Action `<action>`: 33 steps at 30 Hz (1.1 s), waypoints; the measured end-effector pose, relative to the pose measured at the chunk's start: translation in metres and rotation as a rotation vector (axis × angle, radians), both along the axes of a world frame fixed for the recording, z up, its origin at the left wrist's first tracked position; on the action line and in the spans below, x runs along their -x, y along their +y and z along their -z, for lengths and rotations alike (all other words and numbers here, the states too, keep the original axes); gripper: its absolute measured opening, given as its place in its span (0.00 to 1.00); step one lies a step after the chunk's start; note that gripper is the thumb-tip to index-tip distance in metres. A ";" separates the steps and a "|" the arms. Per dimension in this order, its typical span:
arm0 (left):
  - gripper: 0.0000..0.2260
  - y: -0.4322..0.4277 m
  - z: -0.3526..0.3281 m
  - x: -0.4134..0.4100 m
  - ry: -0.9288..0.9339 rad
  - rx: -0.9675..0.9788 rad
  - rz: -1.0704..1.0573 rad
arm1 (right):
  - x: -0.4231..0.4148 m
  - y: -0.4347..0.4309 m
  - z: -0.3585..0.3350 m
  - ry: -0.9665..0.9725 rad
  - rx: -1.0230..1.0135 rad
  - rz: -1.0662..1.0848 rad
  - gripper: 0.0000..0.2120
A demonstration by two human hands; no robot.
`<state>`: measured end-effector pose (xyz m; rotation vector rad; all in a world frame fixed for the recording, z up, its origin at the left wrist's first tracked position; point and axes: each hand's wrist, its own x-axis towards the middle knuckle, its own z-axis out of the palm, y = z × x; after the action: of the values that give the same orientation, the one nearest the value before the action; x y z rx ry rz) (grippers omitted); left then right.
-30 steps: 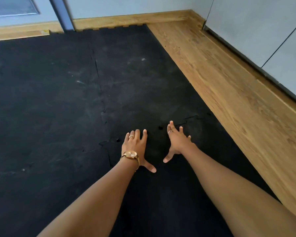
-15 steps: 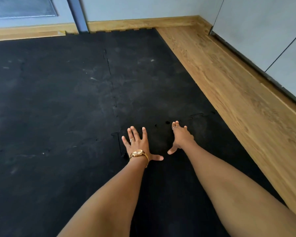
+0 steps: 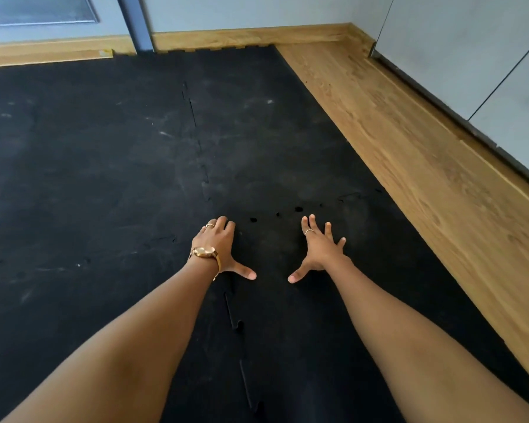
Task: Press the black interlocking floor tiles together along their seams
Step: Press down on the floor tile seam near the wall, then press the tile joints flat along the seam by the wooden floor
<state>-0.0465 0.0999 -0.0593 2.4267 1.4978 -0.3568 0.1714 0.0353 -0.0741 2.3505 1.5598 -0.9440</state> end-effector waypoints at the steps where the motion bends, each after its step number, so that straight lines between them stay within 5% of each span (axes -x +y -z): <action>1: 0.58 -0.002 0.000 0.004 -0.010 -0.018 0.003 | 0.000 -0.003 0.003 0.022 -0.022 0.009 0.71; 11: 0.55 0.008 -0.005 0.001 0.095 0.072 0.031 | 0.000 0.001 0.012 0.036 -0.067 0.045 0.69; 18: 0.44 0.009 -0.013 -0.018 0.205 0.046 -0.020 | 0.006 -0.018 0.007 0.055 -0.205 0.140 0.62; 24: 0.48 0.004 -0.004 -0.020 0.179 0.147 -0.113 | 0.042 -0.118 0.026 -0.109 -0.278 0.674 0.55; 33: 0.49 -0.012 -0.004 -0.056 0.233 0.205 -0.163 | 0.129 -0.213 0.014 0.074 -0.040 1.538 0.69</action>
<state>0.0097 0.0883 -0.0551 2.1463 1.6489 -0.7405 0.0420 -0.1775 -0.0878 3.3042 -0.5895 -1.0842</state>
